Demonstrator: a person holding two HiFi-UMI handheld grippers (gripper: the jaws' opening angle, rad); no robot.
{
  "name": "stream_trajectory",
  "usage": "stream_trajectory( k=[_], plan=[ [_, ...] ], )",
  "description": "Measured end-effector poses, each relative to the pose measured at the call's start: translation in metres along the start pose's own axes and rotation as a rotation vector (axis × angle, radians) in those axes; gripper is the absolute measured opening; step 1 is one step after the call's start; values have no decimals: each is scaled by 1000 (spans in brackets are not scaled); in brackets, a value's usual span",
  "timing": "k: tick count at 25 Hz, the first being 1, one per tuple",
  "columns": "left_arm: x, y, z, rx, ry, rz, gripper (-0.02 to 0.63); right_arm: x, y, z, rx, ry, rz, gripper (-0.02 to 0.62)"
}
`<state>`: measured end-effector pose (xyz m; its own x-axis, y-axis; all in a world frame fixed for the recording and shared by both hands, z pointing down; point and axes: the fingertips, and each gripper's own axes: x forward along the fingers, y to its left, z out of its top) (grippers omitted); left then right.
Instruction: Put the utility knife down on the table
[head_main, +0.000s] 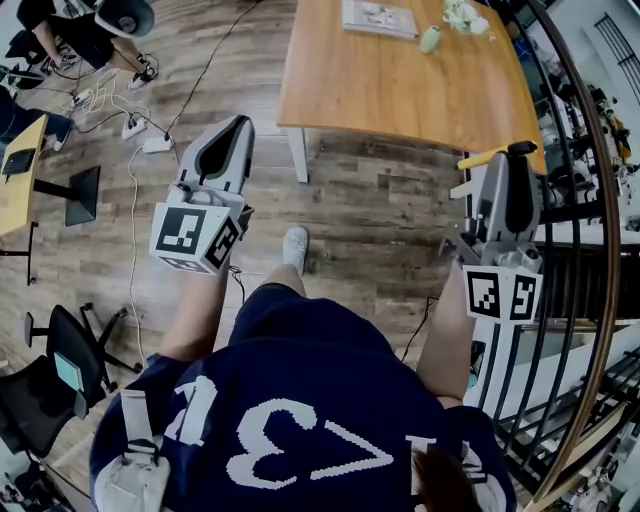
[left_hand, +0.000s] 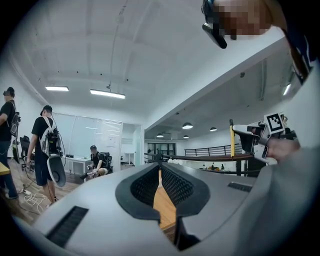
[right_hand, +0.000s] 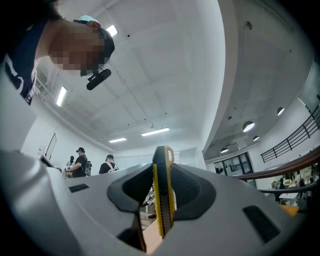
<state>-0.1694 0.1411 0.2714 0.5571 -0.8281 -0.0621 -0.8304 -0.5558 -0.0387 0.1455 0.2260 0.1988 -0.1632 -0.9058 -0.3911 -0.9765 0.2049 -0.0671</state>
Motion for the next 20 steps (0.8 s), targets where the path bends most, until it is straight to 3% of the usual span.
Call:
stream_trajectory(
  k=[10, 20],
  plan=[
    [158, 100, 5, 32, -24, -72, 28, 164, -25, -53, -19, -23, -34, 124],
    [239, 127, -22, -39, -1, -122, 28, 238, -62, -93, -30, 32, -40, 124]
  ],
)
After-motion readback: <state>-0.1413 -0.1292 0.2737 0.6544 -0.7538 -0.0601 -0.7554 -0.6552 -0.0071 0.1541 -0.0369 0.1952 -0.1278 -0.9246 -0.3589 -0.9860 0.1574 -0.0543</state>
